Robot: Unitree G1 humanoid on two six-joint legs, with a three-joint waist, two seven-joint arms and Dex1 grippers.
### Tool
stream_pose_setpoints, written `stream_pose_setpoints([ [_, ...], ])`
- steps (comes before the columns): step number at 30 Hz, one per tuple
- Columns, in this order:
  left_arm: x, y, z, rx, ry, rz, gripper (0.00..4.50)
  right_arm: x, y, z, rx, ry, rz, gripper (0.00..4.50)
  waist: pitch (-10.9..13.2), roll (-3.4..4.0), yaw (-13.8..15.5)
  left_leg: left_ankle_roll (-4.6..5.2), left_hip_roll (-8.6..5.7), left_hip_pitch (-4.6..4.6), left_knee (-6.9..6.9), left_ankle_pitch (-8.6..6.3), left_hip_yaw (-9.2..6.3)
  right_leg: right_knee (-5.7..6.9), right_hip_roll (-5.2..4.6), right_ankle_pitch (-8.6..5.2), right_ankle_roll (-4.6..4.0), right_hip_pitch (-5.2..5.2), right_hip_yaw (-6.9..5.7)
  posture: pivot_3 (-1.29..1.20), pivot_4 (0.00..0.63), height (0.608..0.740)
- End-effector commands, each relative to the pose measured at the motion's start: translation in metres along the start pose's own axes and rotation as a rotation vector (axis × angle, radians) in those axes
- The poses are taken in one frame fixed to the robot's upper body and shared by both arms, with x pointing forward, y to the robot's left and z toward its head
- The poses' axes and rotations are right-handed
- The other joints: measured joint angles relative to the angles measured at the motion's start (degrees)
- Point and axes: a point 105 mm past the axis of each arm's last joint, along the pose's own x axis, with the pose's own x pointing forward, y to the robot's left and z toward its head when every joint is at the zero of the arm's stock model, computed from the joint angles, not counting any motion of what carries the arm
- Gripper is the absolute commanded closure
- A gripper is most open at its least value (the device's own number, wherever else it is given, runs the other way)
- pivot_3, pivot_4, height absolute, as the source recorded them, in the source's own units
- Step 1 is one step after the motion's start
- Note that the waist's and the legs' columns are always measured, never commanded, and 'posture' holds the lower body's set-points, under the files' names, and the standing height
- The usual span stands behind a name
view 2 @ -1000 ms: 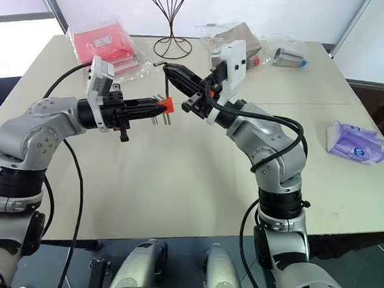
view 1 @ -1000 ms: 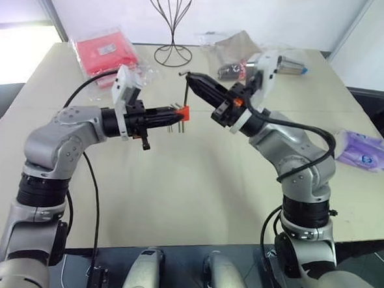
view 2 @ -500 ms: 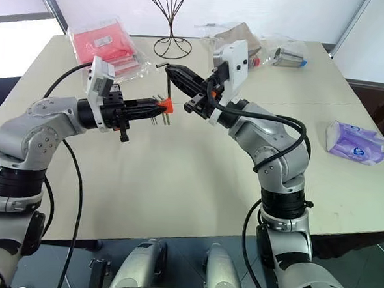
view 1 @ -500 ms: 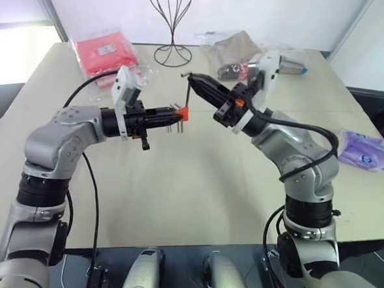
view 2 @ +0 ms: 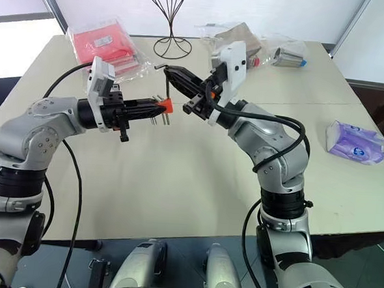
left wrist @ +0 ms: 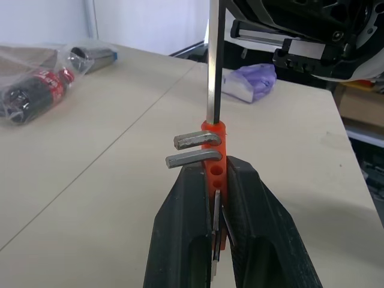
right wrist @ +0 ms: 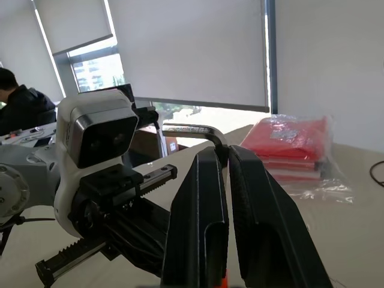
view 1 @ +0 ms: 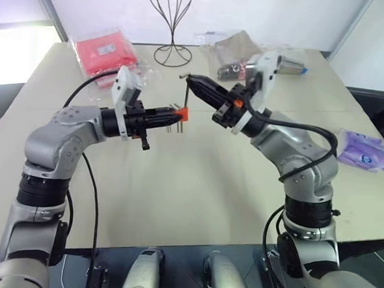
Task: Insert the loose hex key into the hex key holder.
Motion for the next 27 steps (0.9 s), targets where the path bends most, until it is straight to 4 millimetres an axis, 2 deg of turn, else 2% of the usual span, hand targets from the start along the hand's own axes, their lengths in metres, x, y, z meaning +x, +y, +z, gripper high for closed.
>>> stream_pose_setpoints([
  [1,-0.001,-0.003,0.012,0.050,-0.033,-0.015,4.50,0.002,0.012,0.013,-0.026,-0.045,0.041,4.39,0.0,0.00,0.0,0.00,0.00,0.00,0.00,0.00,0.00,0.00,0.00,0.00,0.00,0.00,0.00,0.00,0.150,0.740],
  [12,0.000,-0.004,0.014,0.053,-0.038,-0.019,4.50,-0.001,0.009,0.007,-0.039,-0.018,0.032,4.39,0.0,0.00,0.0,0.00,0.00,0.00,0.00,0.00,0.00,0.00,0.00,0.00,0.00,0.00,0.00,0.00,0.150,0.740],
  [27,0.001,-0.005,0.014,0.058,-0.037,-0.026,4.50,-0.004,0.000,0.010,-0.074,-0.011,0.010,4.39,0.0,0.00,0.0,0.00,0.00,0.00,0.00,0.00,0.00,0.00,0.00,0.00,0.00,0.00,0.00,0.00,0.150,0.740],
])
